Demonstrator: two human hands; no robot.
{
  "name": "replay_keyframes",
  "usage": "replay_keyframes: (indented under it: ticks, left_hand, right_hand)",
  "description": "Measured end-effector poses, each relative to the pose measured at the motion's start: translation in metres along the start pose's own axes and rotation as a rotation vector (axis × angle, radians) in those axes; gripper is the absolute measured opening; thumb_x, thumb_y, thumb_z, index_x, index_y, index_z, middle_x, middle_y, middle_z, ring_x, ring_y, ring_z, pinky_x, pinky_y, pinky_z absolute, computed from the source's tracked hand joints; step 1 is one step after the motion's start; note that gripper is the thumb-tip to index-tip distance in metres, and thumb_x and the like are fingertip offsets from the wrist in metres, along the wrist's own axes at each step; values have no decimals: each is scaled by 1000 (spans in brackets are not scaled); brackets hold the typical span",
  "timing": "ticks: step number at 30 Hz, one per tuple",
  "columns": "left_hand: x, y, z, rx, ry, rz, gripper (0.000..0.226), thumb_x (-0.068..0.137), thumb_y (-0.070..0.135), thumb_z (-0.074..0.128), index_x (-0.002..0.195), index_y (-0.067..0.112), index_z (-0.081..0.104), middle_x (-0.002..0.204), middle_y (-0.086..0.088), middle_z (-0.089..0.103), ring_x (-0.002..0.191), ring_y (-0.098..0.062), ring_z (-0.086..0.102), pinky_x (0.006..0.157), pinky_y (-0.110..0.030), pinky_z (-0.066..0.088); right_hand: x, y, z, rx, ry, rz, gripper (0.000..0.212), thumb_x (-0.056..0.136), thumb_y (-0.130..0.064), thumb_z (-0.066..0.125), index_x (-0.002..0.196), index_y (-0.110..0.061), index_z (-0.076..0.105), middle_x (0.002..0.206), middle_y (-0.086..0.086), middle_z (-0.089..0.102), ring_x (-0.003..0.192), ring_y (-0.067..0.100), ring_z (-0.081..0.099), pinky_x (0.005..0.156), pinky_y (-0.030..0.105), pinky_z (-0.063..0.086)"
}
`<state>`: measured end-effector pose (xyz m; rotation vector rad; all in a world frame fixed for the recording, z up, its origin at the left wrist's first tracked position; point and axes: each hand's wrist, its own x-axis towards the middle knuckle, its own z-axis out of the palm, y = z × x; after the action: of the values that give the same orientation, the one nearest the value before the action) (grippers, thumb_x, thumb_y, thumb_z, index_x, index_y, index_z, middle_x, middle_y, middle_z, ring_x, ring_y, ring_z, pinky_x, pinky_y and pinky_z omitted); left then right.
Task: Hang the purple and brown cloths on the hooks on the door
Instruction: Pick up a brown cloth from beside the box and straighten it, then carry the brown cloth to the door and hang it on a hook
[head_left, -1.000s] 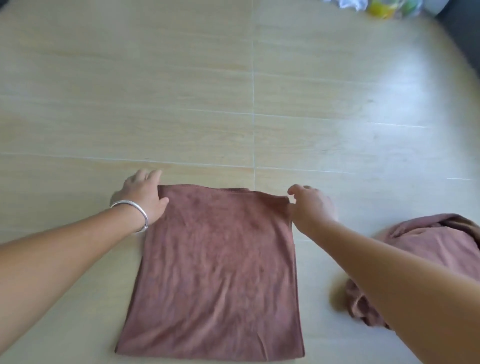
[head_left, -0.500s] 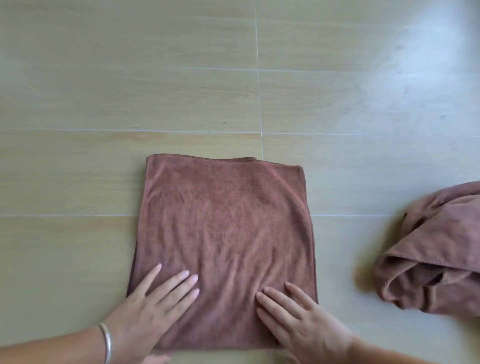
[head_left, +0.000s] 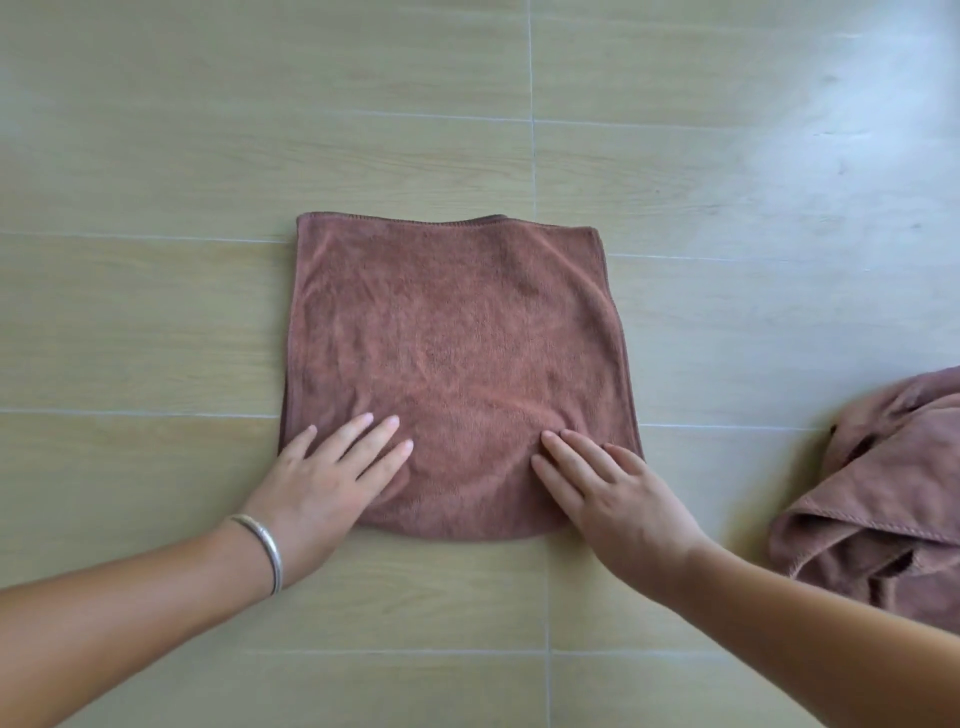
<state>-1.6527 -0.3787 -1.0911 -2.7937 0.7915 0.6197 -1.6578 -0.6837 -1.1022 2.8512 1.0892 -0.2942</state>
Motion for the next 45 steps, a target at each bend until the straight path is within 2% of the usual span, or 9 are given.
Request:
replay_keyframes:
  ticks: [3, 5, 9, 12, 19, 28, 36, 42, 45]
  left_hand:
    - [9, -15, 4, 21, -23, -51, 82, 88, 1, 40, 154, 29, 0, 162, 0, -5, 149, -19, 3, 115, -44, 24]
    - [8, -22, 5, 31, -65, -73, 78, 88, 3, 32, 153, 28, -4, 162, 2, -9, 149, -16, -1, 117, -38, 22]
    - [-4, -26, 6, -20, -103, -123, 77, 88, 4, 37, 154, 26, 4, 162, 4, -3, 148, -13, 5, 115, -31, 24]
    - [-18, -25, -1, -91, -156, -184, 74, 89, 5, 39, 154, 27, 9, 162, 7, 5, 147, -11, 10, 111, -30, 30]
    - [-83, -7, -23, -185, -150, -260, 48, 88, 9, 44, 126, 37, 55, 130, 17, 55, 123, -9, 49, 87, -33, 50]
    - [-195, 47, -96, -73, -450, -135, 28, 92, 11, 41, 110, 27, 55, 114, 6, 60, 111, -18, 57, 79, -31, 46]
    - [-274, 48, -191, -223, -508, -183, 32, 82, 20, 43, 108, 29, 59, 110, 7, 62, 107, -18, 57, 84, -32, 44]
    - [-311, 2, -309, -451, -593, -253, 61, 88, 16, 38, 143, 40, 30, 138, 11, 49, 124, -17, 49, 97, -30, 43]
    - [-324, -27, -402, -454, -621, -215, 57, 92, 15, 37, 144, 36, 30, 140, 7, 48, 124, -19, 50, 97, -30, 42]
  right_hand:
    - [8, 7, -3, -13, 13, 26, 56, 85, -14, 28, 130, -9, 59, 135, 14, 57, 120, 29, 58, 81, 36, 56]
    - [11, 9, -5, -13, -9, 35, 56, 83, -13, 28, 129, -7, 60, 133, 15, 58, 118, 30, 59, 75, 36, 58]
    - [9, 8, -13, -58, -92, 39, 56, 77, -13, 46, 131, -8, 59, 135, 14, 57, 118, 30, 59, 71, 35, 57]
    - [8, 2, -26, -48, -161, 120, 54, 85, -13, 31, 134, -14, 53, 136, 8, 55, 119, 29, 56, 80, 35, 53]
    - [-33, -27, -73, 158, -249, 247, 29, 82, -6, 37, 101, -23, 50, 96, -4, 63, 94, 22, 59, 76, 32, 42]
    - [-123, -84, -178, 254, -444, 121, 27, 86, -8, 42, 103, -23, 56, 101, -3, 66, 97, 23, 59, 77, 30, 39]
    - [-160, -104, -309, 154, -653, 128, 22, 91, -25, 38, 105, -24, 54, 105, 0, 66, 96, 24, 60, 79, 37, 36]
    - [-152, -76, -459, 216, -698, 158, 36, 92, -40, 35, 114, -22, 57, 116, 1, 58, 111, 23, 51, 91, 37, 35]
    - [-145, -60, -553, 296, -630, 201, 32, 94, -37, 37, 109, -22, 61, 113, 0, 57, 111, 23, 51, 92, 36, 39]
